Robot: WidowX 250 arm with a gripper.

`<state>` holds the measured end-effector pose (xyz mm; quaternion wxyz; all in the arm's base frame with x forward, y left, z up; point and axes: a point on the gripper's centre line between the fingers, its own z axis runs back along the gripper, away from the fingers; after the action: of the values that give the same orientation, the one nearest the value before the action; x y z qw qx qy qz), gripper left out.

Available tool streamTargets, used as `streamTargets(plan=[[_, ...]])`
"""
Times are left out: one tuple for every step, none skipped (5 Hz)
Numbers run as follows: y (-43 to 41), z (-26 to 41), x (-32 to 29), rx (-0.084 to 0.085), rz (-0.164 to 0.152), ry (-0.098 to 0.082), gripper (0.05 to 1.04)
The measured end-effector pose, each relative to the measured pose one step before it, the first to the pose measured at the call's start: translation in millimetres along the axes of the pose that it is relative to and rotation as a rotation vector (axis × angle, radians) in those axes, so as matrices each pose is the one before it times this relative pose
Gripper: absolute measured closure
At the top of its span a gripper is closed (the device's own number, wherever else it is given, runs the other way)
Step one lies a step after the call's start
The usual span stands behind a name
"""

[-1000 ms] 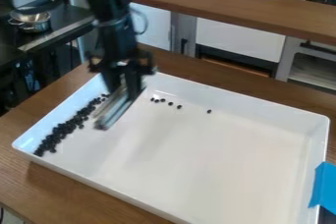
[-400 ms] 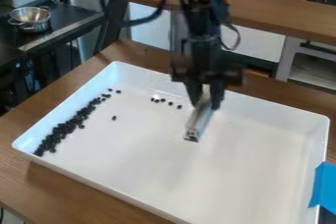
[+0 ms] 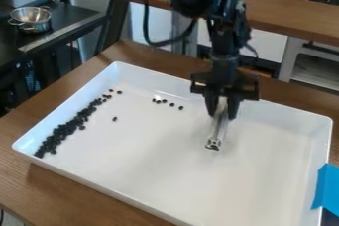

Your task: Sweep into pile

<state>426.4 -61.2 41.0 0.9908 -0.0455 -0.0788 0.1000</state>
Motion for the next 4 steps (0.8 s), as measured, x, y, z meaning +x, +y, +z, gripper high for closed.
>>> streamTargets(plan=[[7.21, -5.3, 2.38, 0.005, 0.0064, 0.0055, 0.709], [12.38, -5.09, 1.03, 0.0056, -0.0084, -0.0095, 0.709], [15.29, -3.56, 0.51, 0.0023, 0.0003, -0.0042, 0.709], [18.74, 1.35, 4.97, 0.006, 0.0001, -0.0039, 0.709]])
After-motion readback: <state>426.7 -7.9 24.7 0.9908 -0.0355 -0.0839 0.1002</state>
